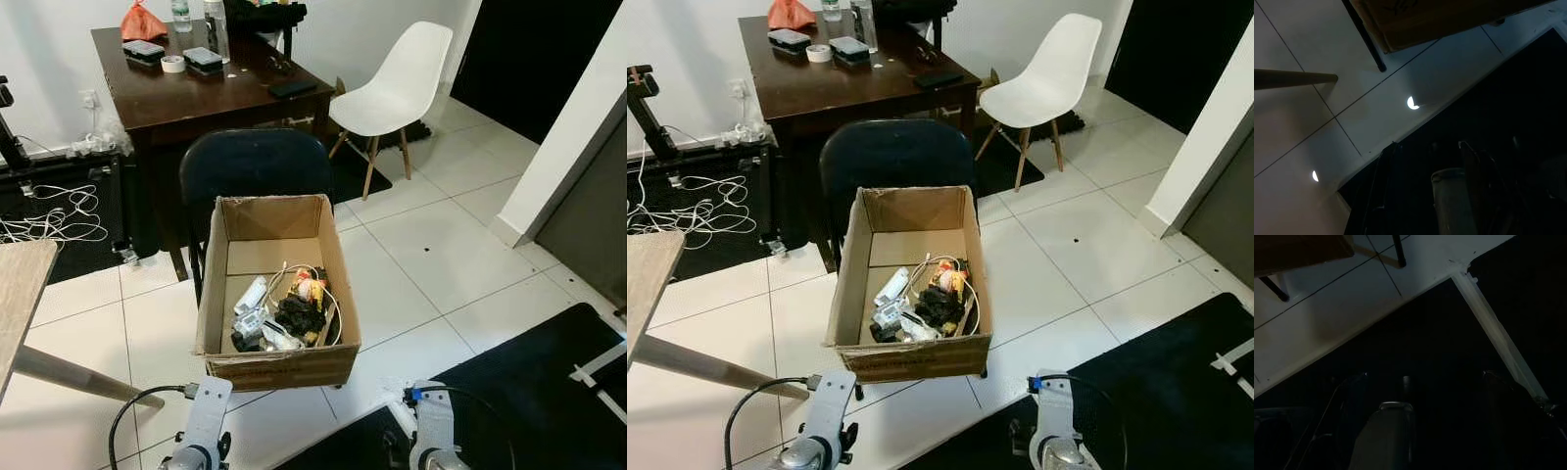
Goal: Picking trash to rubbish bin
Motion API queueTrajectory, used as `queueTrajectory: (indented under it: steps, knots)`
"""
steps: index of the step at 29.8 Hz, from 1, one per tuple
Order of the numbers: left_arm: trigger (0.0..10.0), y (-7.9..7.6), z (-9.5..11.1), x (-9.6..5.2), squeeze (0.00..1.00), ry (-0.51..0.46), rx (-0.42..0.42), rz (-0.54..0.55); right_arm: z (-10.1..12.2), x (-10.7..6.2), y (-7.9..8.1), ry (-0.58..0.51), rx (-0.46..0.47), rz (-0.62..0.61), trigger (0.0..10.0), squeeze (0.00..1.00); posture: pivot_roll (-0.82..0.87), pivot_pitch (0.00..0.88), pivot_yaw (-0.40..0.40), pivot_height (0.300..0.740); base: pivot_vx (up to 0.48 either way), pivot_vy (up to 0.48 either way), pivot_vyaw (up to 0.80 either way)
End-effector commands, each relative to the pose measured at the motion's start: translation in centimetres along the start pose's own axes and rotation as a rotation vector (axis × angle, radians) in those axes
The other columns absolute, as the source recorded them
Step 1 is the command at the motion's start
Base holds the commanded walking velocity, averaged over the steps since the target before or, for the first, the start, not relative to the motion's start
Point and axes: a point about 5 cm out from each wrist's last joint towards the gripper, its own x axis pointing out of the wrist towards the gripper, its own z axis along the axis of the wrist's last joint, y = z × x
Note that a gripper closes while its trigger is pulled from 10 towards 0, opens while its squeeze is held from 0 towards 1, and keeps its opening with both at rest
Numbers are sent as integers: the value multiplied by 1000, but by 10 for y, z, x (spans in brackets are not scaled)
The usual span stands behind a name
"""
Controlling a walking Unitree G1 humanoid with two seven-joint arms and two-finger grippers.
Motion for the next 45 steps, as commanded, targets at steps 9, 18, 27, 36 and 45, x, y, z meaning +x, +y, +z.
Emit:
queueTrajectory:
  steps: [9, 18, 27, 36, 45]
  knots:
    - [10000, -6, -9, -1, 0, 35, -4, -15, -2, 0, 2, 17, 4, 2, 10000, 0, 59, 58, -2, 740, 0, 0, 0]
    - [10000, -6, -6, 0, 0, 31, -4, -15, 1, 1, 2, 3, 10, -3, 10000, 0, 58, 52, 0, 740, 0, 0, 0]
    - [10000, -8, -4, 0, 0, 27, -3, -23, 2, 1, 2, 2, 17, -2, 10000, 0, 50, 53, 5, 740, 0, 0, 0]
    - [10000, -11, -5, 0, 0, 30, -1, -35, 9, 1, -2, -13, 19, -12, 10000, 0, 21, 71, 14, 740, 0, 0, 0]
    - [10000, -11, 2, 2, 0, 18, 4, -40, 21, 3, 0, -40, 8, -6, 10000, 0, 14, 100, 33, 740, 0, 0, 0]
